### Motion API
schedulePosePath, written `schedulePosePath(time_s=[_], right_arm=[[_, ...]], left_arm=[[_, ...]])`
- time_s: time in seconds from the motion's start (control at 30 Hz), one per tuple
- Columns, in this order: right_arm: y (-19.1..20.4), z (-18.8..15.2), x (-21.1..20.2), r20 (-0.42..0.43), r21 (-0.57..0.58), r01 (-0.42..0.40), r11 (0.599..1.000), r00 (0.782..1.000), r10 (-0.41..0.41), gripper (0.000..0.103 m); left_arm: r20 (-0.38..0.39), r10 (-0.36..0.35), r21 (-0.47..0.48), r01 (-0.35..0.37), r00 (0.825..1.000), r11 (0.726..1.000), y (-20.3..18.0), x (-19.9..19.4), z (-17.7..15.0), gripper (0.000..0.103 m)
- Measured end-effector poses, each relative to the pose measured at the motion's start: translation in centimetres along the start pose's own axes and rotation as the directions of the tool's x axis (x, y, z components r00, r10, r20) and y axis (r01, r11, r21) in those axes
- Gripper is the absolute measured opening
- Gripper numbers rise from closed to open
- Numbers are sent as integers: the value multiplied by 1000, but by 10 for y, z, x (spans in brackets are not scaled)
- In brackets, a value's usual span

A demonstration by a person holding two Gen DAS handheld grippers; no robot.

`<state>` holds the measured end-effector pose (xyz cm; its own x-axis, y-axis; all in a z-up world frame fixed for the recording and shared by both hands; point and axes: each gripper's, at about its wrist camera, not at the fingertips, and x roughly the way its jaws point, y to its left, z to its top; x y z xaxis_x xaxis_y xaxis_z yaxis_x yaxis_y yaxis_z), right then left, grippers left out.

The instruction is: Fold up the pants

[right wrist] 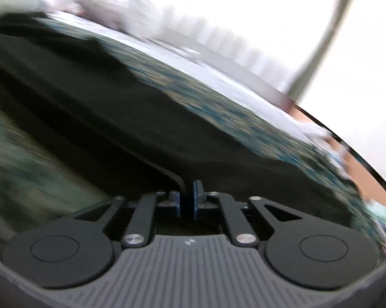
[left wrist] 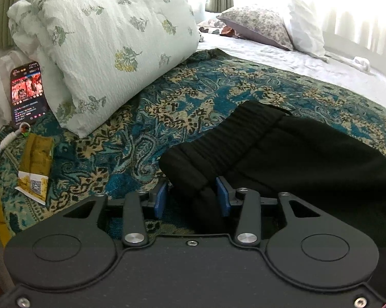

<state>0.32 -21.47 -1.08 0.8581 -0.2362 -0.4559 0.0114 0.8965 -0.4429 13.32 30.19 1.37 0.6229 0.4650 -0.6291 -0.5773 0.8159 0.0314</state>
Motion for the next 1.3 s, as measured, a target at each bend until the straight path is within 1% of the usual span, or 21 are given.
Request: schedulePosePath(time_s=[0.03,0.1,0.17,0.27,0.33,0.4,0.47,0.57,0.6,0.63,0.7,0.77,0.8,0.87,0.93,0.97,1.03,1.1,1.17,1.2,1.3], right_arm=[[-19,-6,7,-26,35,35,999,999,-34,25],[-62,-19,23,-83,122,104,987,992,-95,26],[-100,-31,36,-117,176,159,972,983,-140,27],[-153,-49,55,-186,225,273,935,954,-234,26],[-185,-63,59,-203,289,287,913,951,-234,28],[-203,-70,62,-195,304,273,913,956,-220,31],[-210,-74,68,-225,254,353,900,927,-299,31],[-233,-84,62,-207,331,331,884,939,-274,31],[-236,-84,61,-207,326,333,885,938,-277,39],[-239,-84,62,-226,306,350,885,930,-290,61],[-249,-89,61,-248,300,353,886,926,-285,75],[-265,-93,54,-254,357,330,874,935,-249,84],[-273,-95,49,-260,386,322,865,937,-233,89],[-284,-99,39,-276,423,298,855,942,-192,91],[-295,-100,30,-288,450,280,848,944,-159,92],[-299,-100,25,-286,463,279,841,945,-156,93],[-306,-95,16,-273,485,273,831,950,-153,99],[-313,-88,9,-261,503,285,816,950,-171,103],[-317,-75,7,-261,513,304,803,946,-192,103],[-317,-69,7,-255,521,304,797,947,-194,103],[-310,-46,18,-216,552,255,794,963,-159,103]], left_arm=[[1,9,5,-9,1000,1000,-2,0,0,41],[5,22,16,-22,1000,1000,-4,0,0,41],[9,37,28,-38,999,999,-7,-1,-1,41],[17,64,48,-65,998,997,-12,-1,-1,41],[20,79,52,-80,997,995,-16,-1,-2,41],[21,99,57,-100,995,993,-20,-2,-2,41],[23,118,64,-119,993,991,-23,-1,-2,41],[27,138,66,-139,990,988,-26,-1,-1,41],[31,145,61,-146,989,987,-27,-2,-2,41],[36,149,49,-151,988,987,-27,-3,-2,41],[48,153,14,-154,987,988,-26,-7,-3,45],[55,159,-4,-159,986,987,-25,-15,-3,56],[70,156,-7,-155,985,988,-25,-21,-3,65],[134,140,13,-142,981,990,-28,-38,-3,74],[212,129,62,-145,969,988,-38,-60,-3,90],[248,119,85,-144,961,986,-43,-72,-3,91],[309,81,116,-122,947,986,-55,-95,0,97],[345,42,112,-86,938,990,-66,-115,5,98],[381,-16,109,-28,925,994,-78,-134,7,101],[391,-63,117,18,918,993,-85,-142,6,102],[362,-209,171,156,908,973,-115,-158,3,102]])
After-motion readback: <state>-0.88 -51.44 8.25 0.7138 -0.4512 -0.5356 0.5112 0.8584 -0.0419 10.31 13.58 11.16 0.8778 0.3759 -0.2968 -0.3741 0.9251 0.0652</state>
